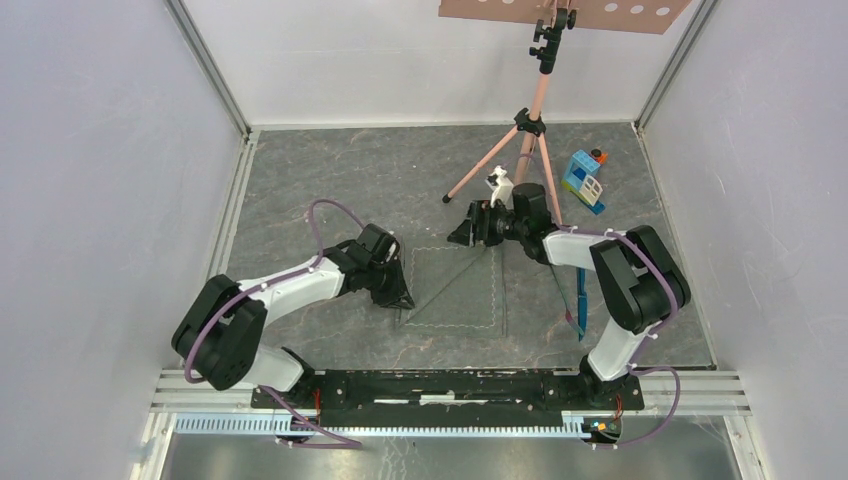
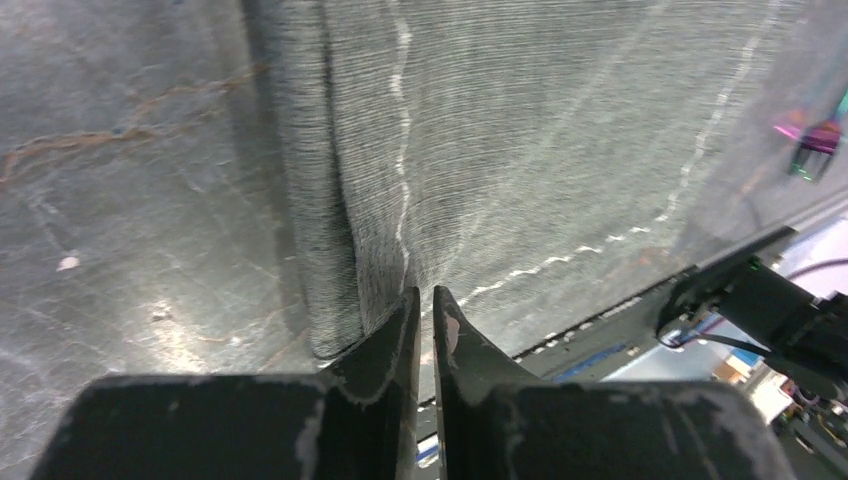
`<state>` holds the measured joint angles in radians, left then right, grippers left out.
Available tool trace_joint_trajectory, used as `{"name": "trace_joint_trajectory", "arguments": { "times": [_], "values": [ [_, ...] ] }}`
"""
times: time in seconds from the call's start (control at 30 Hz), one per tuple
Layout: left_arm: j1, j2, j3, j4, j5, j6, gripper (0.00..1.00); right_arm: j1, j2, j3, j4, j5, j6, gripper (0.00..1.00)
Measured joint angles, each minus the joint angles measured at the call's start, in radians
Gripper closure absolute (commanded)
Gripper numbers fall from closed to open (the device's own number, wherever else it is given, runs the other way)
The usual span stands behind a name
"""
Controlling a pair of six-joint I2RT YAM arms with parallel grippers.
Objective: Fold the napkin into a case and place the utensils inside
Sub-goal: Smooth out the upper triangle-folded napkin at the center of the board.
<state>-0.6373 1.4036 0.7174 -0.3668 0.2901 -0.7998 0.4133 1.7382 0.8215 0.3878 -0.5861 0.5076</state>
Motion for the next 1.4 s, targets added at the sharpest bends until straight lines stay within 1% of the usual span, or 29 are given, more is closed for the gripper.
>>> {"name": "trace_joint_trajectory", "arguments": {
  "times": [0.2,0.27,0.37,0.47,0.6,0.7,0.8,0.9,1.03,1.17,1.33,1.4],
  "values": [
    [0.0,0.03,-0.026,-0.025,-0.047,0.012,0.85,-0.066,0.023,-0.029,-0.001,0.008,-0.027,0.17],
    [0.0,0.031,-0.027,-0.031,-0.054,0.014,0.85,-0.069,0.031,-0.032,-0.003,0.019,-0.043,0.17],
    [0.0,0.031,-0.018,-0.048,-0.061,0.024,0.81,-0.065,0.034,-0.032,-0.009,0.025,-0.058,0.17],
    [0.0,0.031,0.022,-0.08,-0.071,0.04,0.8,-0.065,0.034,-0.031,-0.013,0.027,-0.062,0.17],
    [0.004,0.032,0.137,-0.116,-0.089,0.071,0.73,-0.065,0.03,-0.024,-0.033,0.029,-0.068,0.16],
    [0.019,0.056,0.216,-0.118,-0.108,0.095,0.65,-0.065,0.008,-0.024,-0.06,0.031,-0.068,0.16],
    [0.047,0.116,0.284,-0.124,-0.158,0.126,0.58,-0.061,-0.028,-0.024,-0.078,0.031,-0.068,0.16],
    [0.077,0.196,0.34,-0.141,-0.216,0.163,0.53,-0.048,-0.061,-0.03,-0.078,0.032,-0.068,0.16],
    [0.109,0.31,0.425,-0.169,-0.289,0.204,0.54,-0.026,-0.08,-0.058,-0.079,0.035,-0.072,0.17],
    [0.132,0.418,0.514,-0.178,-0.32,0.24,0.57,-0.016,-0.08,-0.079,-0.1,0.045,-0.093,0.2],
    [0.142,0.486,0.563,-0.179,-0.34,0.257,0.61,-0.019,-0.08,-0.079,-0.117,0.055,-0.113,0.21],
    [0.143,0.501,0.569,-0.177,-0.339,0.263,0.58,-0.022,-0.08,-0.077,-0.122,0.057,-0.118,0.21]
  ]
}}
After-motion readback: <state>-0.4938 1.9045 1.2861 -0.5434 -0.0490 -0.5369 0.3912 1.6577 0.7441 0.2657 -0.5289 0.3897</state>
